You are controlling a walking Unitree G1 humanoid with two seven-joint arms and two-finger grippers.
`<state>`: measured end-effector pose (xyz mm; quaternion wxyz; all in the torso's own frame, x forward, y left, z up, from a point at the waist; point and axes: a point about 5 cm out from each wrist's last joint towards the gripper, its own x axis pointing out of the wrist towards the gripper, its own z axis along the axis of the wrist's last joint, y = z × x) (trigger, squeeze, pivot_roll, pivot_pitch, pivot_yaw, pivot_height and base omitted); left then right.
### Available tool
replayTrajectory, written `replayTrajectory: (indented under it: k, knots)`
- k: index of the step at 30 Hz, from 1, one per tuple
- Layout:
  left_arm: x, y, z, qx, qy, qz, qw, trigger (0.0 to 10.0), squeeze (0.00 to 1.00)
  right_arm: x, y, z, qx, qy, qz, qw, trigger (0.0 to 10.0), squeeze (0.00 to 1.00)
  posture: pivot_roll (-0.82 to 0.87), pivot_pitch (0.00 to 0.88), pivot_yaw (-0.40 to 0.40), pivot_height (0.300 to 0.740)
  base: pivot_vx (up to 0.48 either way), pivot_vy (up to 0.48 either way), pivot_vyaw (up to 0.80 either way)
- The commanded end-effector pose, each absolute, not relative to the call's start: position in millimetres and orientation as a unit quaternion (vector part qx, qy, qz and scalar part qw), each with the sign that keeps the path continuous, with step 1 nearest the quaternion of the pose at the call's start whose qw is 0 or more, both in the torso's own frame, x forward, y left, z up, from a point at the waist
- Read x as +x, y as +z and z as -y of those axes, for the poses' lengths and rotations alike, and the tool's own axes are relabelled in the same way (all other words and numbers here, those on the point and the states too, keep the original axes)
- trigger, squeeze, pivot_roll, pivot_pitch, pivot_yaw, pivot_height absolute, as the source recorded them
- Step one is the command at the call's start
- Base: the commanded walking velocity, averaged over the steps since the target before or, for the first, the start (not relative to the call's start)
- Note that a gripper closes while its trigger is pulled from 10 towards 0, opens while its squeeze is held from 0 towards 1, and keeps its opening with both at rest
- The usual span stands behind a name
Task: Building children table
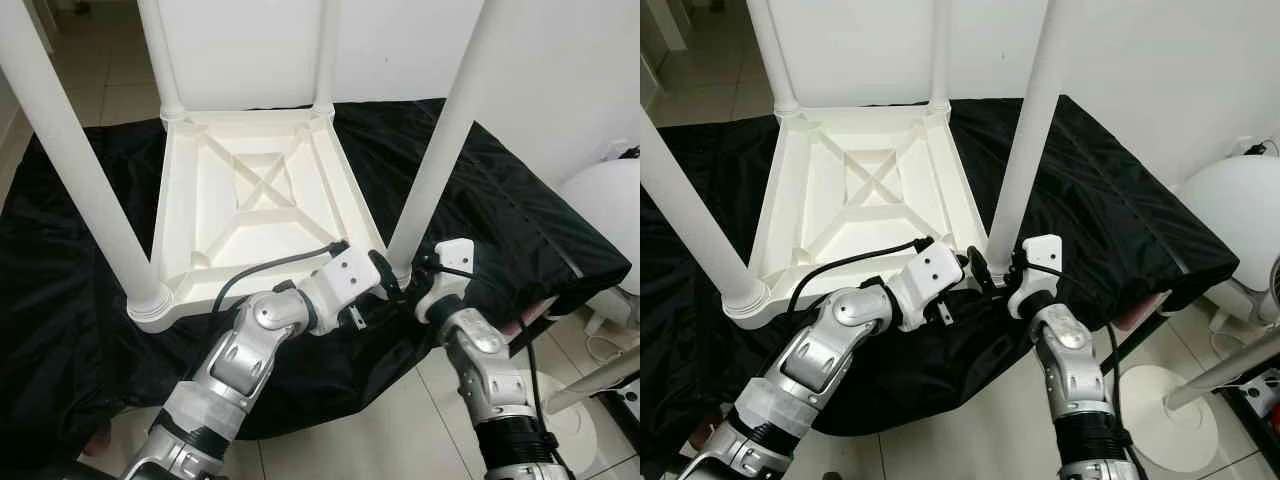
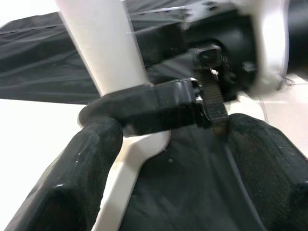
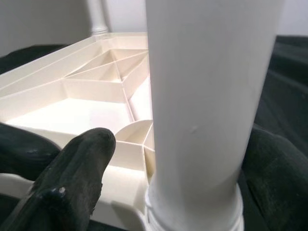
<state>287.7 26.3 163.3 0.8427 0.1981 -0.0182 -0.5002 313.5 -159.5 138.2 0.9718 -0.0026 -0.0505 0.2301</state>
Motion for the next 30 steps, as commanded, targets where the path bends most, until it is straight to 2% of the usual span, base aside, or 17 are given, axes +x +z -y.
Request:
replayTrajectory:
  k: [1, 15, 29, 30]
  knots:
    - [294.1, 163.7, -46.4, 0.203, -0.477, 0.013, 0.855, 10.0, 0.0, 316.1, 135.1, 174.1, -0.02, 0.239, 0.038, 0.97, 10.0, 0.0, -0.05, 0.002, -0.026, 0.74, 0.0, 0.0, 0.0]
    - [303.5, 165.6, -61.2, 0.213, -0.453, 0.008, 0.865, 10.0, 0.0, 317.2, 133.0, 184.0, -0.029, 0.249, 0.03, 0.968, 10.0, 0.0, -0.05, 0.0, -0.024, 0.74, 0.0, 0.0, 0.0]
    - [297.0, 165.5, -60.1, 0.202, -0.476, 0.012, 0.856, 10.0, 0.0, 322.5, 135.8, 198.6, -0.046, 0.27, 0.028, 0.961, 10.0, 0.0, -0.06, 0.0, -0.018, 0.74, 0.0, 0.0, 0.0]
    - [299.3, 167.8, -59.7, 0.185, -0.462, 0.018, 0.867, 10.0, 0.0, 325.5, 137.2, 198.7, -0.043, 0.272, 0.03, 0.961, 10.0, 0.0, -0.05, 0.002, -0.019, 0.74, 0.0, 0.0, 0.0]
